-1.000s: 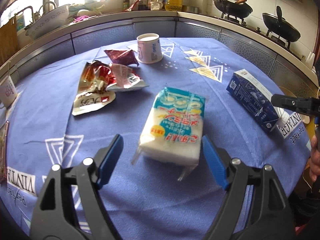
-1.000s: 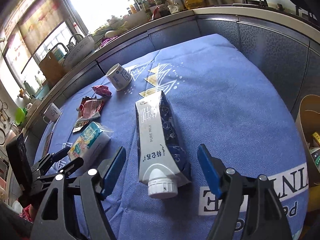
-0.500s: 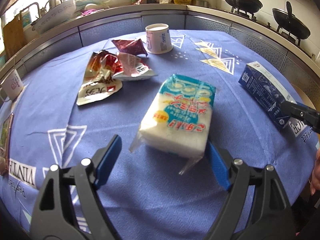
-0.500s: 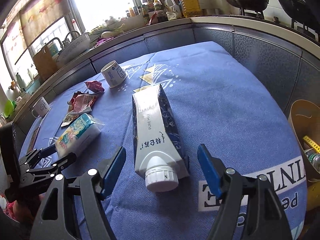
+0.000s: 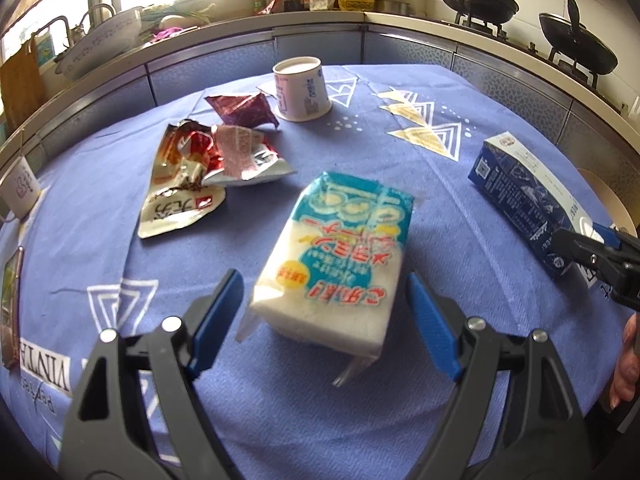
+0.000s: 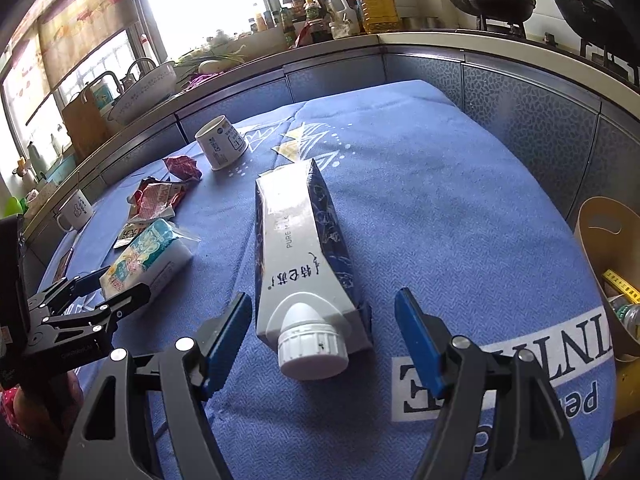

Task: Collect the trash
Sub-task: 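Hold the sponge packet with left tool while right tool closes on the milk carton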

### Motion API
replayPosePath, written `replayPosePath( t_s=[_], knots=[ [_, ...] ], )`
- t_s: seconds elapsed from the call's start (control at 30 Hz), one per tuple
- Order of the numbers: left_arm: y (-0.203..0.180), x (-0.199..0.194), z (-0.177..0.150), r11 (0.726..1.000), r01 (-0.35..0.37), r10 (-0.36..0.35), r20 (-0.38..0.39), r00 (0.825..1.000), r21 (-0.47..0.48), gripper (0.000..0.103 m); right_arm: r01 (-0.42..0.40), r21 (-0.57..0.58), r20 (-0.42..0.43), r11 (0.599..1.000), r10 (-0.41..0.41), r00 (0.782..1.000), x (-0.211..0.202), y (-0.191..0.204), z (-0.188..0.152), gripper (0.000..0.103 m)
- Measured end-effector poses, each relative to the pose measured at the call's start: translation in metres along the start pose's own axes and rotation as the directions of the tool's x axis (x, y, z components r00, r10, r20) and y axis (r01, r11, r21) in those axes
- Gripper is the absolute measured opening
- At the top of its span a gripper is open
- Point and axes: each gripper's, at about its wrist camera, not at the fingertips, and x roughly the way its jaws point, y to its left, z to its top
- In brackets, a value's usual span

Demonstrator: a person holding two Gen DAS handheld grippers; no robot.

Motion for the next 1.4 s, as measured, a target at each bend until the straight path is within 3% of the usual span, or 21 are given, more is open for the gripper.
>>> replayPosePath(
  t_s=[0.73,1.4],
  knots=[
    [0.005,0.014,-0.001,1.000,0.005,-0.006,-0.045,0.999,-0.030,0.080,-0.013,0.005,0.002,1.000,0.013,1.000,0.003,-0.001,-0.002,0.072],
    [0.011,0.010,-0.005,0.998,0.040,-0.041,-0.022,0.999,-0.051,0.080,-0.018,0.008,0.010,1.000,0.018,1.000,-0.003,0.001,-0.007,0.072]
  ],
)
